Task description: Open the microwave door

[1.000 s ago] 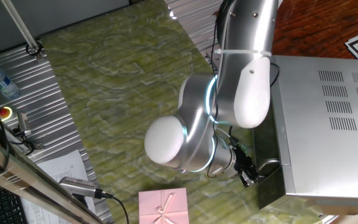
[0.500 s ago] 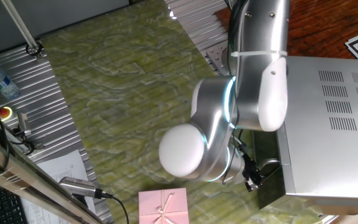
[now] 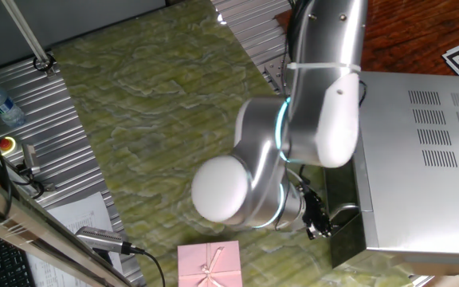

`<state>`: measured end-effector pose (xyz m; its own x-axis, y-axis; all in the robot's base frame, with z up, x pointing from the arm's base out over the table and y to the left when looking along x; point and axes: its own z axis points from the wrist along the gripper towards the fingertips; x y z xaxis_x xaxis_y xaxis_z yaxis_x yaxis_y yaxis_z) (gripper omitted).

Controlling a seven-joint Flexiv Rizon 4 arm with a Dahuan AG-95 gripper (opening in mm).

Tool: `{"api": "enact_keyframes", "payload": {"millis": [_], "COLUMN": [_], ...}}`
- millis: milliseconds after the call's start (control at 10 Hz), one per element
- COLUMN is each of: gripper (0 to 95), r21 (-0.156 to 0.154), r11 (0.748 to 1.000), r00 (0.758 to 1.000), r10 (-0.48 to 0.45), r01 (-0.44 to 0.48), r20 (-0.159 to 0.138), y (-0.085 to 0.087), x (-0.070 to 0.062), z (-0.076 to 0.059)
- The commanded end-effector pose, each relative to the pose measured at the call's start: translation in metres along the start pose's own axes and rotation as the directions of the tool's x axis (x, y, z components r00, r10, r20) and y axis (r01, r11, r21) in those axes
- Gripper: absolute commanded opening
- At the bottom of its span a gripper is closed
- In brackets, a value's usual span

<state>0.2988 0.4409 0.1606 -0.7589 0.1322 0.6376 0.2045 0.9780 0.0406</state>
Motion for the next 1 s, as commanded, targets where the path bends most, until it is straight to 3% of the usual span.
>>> {"api": "enact_keyframes", "payload": {"millis": [100, 700, 1000], "gripper": [19.0, 19.0, 19.0], "r21": [-0.011, -0.05, -0.047], "r11": [1.0, 0.998, 0.998], "r00": [1.0, 0.999, 0.999], "r10": [-0.019, -0.047, -0.046], "r01": [0.018, 0.046, 0.045], "r20": [-0.018, -0.011, -0.016], "y": [0.003, 0.002, 0.004], "x": [-0.001, 0.005, 0.005], "z": [-0.001, 0.013, 0.015]}}
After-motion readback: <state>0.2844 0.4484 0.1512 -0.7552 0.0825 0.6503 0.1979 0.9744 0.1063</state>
